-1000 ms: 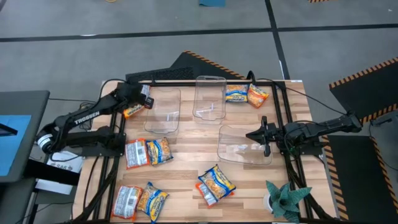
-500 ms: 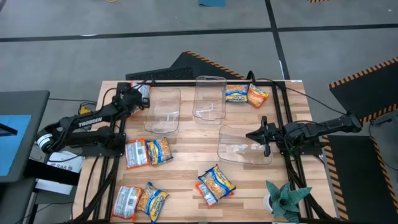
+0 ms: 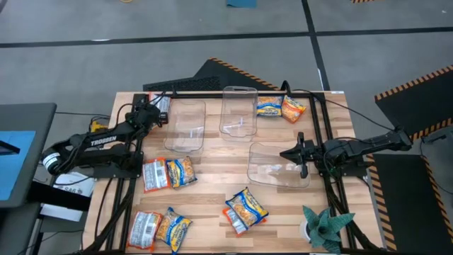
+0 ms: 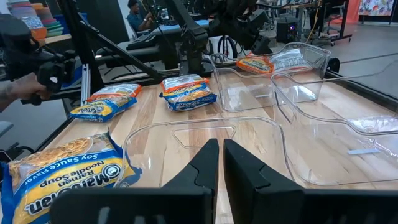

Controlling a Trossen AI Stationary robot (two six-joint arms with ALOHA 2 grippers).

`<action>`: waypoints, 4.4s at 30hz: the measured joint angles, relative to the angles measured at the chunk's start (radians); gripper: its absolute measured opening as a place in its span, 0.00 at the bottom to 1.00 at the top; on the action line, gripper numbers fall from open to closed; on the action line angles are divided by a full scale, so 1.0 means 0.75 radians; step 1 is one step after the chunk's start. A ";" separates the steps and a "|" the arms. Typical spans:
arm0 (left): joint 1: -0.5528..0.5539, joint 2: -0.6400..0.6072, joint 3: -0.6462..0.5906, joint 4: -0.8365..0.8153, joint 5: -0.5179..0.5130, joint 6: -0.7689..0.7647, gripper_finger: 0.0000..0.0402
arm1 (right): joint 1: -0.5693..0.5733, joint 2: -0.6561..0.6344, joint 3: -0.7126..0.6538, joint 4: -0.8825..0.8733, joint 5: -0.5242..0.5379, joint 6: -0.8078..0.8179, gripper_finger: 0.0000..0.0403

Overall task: Sort Maruchan noodles
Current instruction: Put the orange bag into the left transparent bin

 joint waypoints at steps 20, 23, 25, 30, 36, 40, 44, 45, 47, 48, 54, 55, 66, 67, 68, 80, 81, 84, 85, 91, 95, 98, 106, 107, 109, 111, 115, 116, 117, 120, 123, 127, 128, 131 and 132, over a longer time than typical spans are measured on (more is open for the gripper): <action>0.066 0.000 -0.063 0.118 0.082 0.143 0.32 | 0.000 0.000 0.000 0.001 0.001 0.000 0.12; 0.066 0.000 -0.063 0.088 0.080 0.164 0.32 | 0.000 0.000 0.000 0.001 0.001 0.000 0.12; 0.066 0.000 -0.063 0.071 0.068 0.175 0.32 | 0.000 0.000 0.000 0.001 0.001 0.000 0.12; 0.066 0.000 -0.063 0.037 0.036 0.218 0.22 | 0.000 0.000 0.000 0.001 0.001 0.001 0.12; 0.066 0.000 -0.063 0.058 0.056 0.288 0.02 | 0.000 0.000 0.000 0.001 0.001 0.000 0.12; 0.066 -0.022 -0.058 0.103 0.118 0.335 0.00 | 0.000 0.000 0.000 0.001 0.001 0.001 0.12; 0.059 -0.076 -0.017 0.081 0.148 0.361 0.00 | 0.000 0.000 0.000 0.001 0.001 0.000 0.12; 0.052 -0.091 -0.004 0.063 0.152 0.367 0.00 | 0.000 0.000 0.000 0.001 0.001 0.000 0.12; 0.033 -0.121 0.026 0.015 0.151 0.369 0.00 | 0.000 0.000 0.000 0.001 0.001 0.000 0.12; 0.022 -0.136 0.040 -0.011 0.151 0.370 0.00 | 0.000 0.000 0.000 0.001 0.001 0.001 0.12; -0.049 -0.228 0.118 -0.120 0.099 0.403 0.00 | 0.000 0.000 0.000 0.001 0.001 0.001 0.12; -0.061 -0.242 0.129 -0.128 0.094 0.406 0.00 | 0.000 0.000 0.000 0.001 0.001 0.000 0.12; -0.150 -0.288 0.290 -0.150 0.068 0.513 0.00 | 0.000 0.000 0.000 0.001 0.001 0.001 0.12; -0.160 -0.288 0.305 -0.149 0.067 0.523 0.00 | 0.000 0.000 0.000 0.001 0.001 0.001 0.12; -0.169 -0.288 0.319 -0.149 0.067 0.529 0.00 | 0.000 0.000 0.000 0.001 0.001 0.001 0.12; -0.179 -0.252 0.383 -0.498 0.237 0.479 0.05 | 0.000 0.000 0.000 0.001 0.001 0.000 0.12; -0.161 -0.237 0.383 -0.513 0.253 0.475 0.07 | 0.000 0.000 0.000 0.001 0.001 0.001 0.12; -0.100 -0.170 0.383 -0.550 0.310 0.484 0.16 | 0.000 0.000 0.000 0.001 0.001 0.000 0.12; -0.079 -0.142 0.383 -0.556 0.331 0.485 0.20 | 0.000 0.000 0.000 0.001 0.001 0.001 0.12; 0.035 0.021 0.383 -0.559 0.402 0.436 0.40 | 0.000 0.000 0.000 0.001 0.001 0.000 0.12; 0.071 0.067 0.383 -0.546 0.420 0.424 0.48 | 0.000 0.000 0.000 0.001 0.001 0.000 0.12; 0.069 0.075 0.383 -0.545 0.429 0.421 0.52 | -0.001 0.000 0.000 0.001 0.001 0.000 0.12; 0.065 0.120 0.359 -0.639 0.470 0.366 0.55 | 0.000 0.000 0.000 0.001 0.001 0.001 0.12; 0.064 0.128 0.352 -0.641 0.467 0.365 0.55 | 0.000 0.000 0.000 0.001 0.001 0.000 0.12; 0.063 0.149 0.351 -0.642 0.468 0.354 0.55 | 0.000 0.000 0.000 0.001 0.001 0.000 0.12; 0.063 0.164 0.351 -0.643 0.466 0.350 0.54 | 0.000 0.000 0.000 0.001 0.001 0.000 0.12; 0.050 0.174 0.351 -0.645 0.440 0.350 0.45 | -0.001 0.000 0.000 0.001 0.001 0.000 0.12; 0.042 0.174 0.351 -0.645 0.423 0.351 0.40 | -0.001 0.000 0.000 0.001 0.001 0.001 0.12; 0.032 0.171 0.351 -0.645 0.403 0.355 0.34 | -0.001 0.000 0.000 0.001 0.001 0.001 0.12; 0.001 0.146 0.350 -0.638 0.344 0.404 0.09 | -0.001 0.000 0.000 0.001 0.001 0.000 0.12; -0.031 0.096 0.350 -0.637 0.295 0.441 0.02 | 0.000 0.000 0.000 0.001 0.001 0.000 0.12; -0.048 0.018 0.377 -0.659 0.268 0.462 0.00 | -0.001 0.000 0.000 0.001 0.001 0.001 0.12; -0.048 -0.001 0.384 -0.672 0.261 0.462 0.00 | 0.000 0.000 0.000 0.001 0.001 0.001 0.12; -0.048 -0.057 0.403 -0.719 0.240 0.464 0.00 | -0.001 0.000 0.000 0.001 0.001 0.001 0.12; -0.048 -0.078 0.412 -0.728 0.232 0.466 0.00 | -0.001 0.000 0.000 0.001 0.001 0.001 0.12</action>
